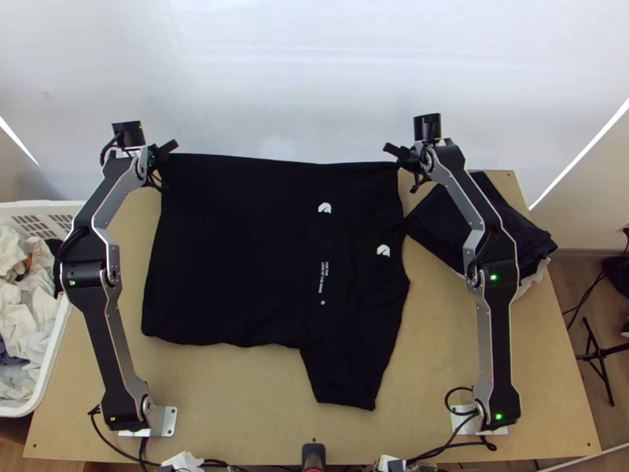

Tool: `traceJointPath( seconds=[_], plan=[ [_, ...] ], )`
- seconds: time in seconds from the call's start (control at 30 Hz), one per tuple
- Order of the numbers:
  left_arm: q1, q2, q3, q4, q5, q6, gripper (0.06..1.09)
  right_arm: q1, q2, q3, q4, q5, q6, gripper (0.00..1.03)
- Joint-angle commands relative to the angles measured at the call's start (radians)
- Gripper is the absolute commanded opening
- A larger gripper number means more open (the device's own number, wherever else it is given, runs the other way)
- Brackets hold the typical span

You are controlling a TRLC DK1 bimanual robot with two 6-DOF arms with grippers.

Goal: Fold the t-shirt

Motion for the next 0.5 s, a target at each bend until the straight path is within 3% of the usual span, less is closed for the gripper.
traceJointPath(
  seconds=[0.0, 0.47],
  plan=[
    [-0.005, -0.007, 0.006, -0.011, 0.002, 0.008, 0.09, 0.015, -0.005, -0.012, 0.003, 0.003, -0.006, 0.03],
    [0.003, -0.019, 0.004, -0.015, 0.002, 0.028, 0.09, 0.023, -0.010, -0.019, -0.003, 0.003, -0.009, 0.03]
  ],
)
